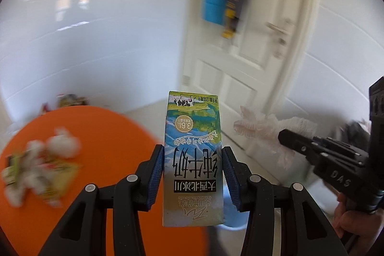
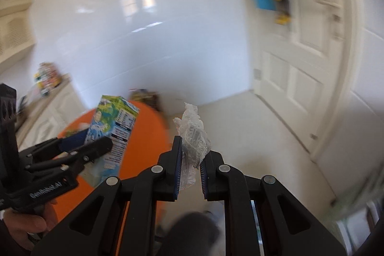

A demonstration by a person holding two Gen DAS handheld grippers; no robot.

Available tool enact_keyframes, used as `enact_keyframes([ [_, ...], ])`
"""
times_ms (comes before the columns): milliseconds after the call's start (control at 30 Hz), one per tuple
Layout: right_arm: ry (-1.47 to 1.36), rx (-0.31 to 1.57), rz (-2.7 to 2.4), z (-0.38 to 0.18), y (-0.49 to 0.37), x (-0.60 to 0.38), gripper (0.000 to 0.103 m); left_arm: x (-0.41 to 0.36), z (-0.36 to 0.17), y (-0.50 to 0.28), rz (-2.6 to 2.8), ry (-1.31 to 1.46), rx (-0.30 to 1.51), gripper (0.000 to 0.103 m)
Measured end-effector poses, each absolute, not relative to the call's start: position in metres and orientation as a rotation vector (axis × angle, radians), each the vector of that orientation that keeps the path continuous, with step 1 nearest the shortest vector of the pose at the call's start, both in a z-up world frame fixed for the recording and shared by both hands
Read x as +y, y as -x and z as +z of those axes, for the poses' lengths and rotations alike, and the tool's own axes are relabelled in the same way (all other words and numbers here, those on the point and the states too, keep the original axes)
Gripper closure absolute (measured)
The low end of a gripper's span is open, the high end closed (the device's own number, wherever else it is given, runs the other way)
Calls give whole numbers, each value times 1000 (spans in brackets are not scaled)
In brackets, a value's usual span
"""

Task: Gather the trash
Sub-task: 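Carry the milk carton and white wrapper to the blue bucket and release, then return both tools to the trash pile on the table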

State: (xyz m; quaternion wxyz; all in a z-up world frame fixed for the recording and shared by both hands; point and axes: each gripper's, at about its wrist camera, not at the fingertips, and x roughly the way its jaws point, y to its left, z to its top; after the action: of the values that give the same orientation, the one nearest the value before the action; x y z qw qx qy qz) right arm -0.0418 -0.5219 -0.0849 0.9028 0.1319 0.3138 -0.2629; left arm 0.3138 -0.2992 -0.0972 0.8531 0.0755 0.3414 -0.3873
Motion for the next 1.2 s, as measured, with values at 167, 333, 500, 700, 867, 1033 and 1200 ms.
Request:
enact_keyframes([
  [167, -355, 724, -696, -123, 98, -591, 90, -380, -140, -293, -966, -233, 852, 59],
  [333, -491, 824, -752, -184, 120, -651, 90, -445, -202, -291, -1033, -308, 1049, 59],
  [500, -651, 911, -783, -253, 135, -700, 87, -493, -258, -292, -1043, -388, 1200, 57],
  [700, -799, 933, -825, -296, 153, -735, 79, -523, -297, -302, -1031, -464, 1310, 33],
  [867, -842, 866, -870, -291, 168, -741, 13, -539, -294, -311, -1009, -490, 1280, 14],
  [1033, -831, 823, -889, -271, 167, -734, 0, -544, -267, -325, -935, -471, 1196, 14],
  [1200, -804, 729, -825, -231, 155, -710, 0, -500, -214, -299, -892, -426, 1058, 14],
])
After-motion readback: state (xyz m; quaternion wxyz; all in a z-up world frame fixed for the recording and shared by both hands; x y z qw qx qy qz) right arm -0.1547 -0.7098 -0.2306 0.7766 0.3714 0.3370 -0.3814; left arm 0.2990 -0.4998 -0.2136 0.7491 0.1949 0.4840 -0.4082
